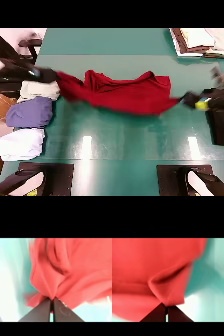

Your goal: Fold the shirts.

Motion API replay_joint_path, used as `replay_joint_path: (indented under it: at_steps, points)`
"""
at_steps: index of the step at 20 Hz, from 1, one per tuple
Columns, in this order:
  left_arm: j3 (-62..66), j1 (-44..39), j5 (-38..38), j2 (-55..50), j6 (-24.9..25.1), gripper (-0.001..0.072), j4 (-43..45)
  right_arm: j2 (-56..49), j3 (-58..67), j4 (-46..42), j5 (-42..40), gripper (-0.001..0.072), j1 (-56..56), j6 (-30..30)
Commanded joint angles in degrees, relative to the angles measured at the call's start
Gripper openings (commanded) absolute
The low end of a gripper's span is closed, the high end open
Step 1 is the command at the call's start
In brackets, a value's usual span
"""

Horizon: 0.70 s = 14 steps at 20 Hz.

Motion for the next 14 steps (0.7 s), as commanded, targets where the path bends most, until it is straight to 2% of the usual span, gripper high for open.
replay_joint_path:
  at_steps: [1, 4, 8, 11, 14]
  points:
    - [13.6, 0.2, 1.1, 9.9, -1.5, 0.0031, 0.4, 6.2, 20.1, -0.6, 6.1, 0.0012, -5.4, -0.7]
    - [27.1, 0.2, 1.7, 14.6, -2.8, 0.0031, 0.4, 6.6, 37.2, -3.4, 12.4, 0.0012, -8.2, -0.7]
    - [42.4, 0.2, -0.5, 14.6, -5.9, 0.0030, -0.4, 2.6, 57.2, -7.3, 23.6, 0.0012, -11.4, -0.6]
    - [46.6, 0.2, 1.6, 14.6, -5.8, 0.0030, -3.7, -2.2, 69.9, -7.2, 30.6, 0.0012, -13.7, 1.5]
    - [45.4, 0.2, 1.3, 14.1, -5.8, 0.0030, -5.3, -4.8, 72.1, -7.1, 33.0, 0.0012, -14.0, 3.5]
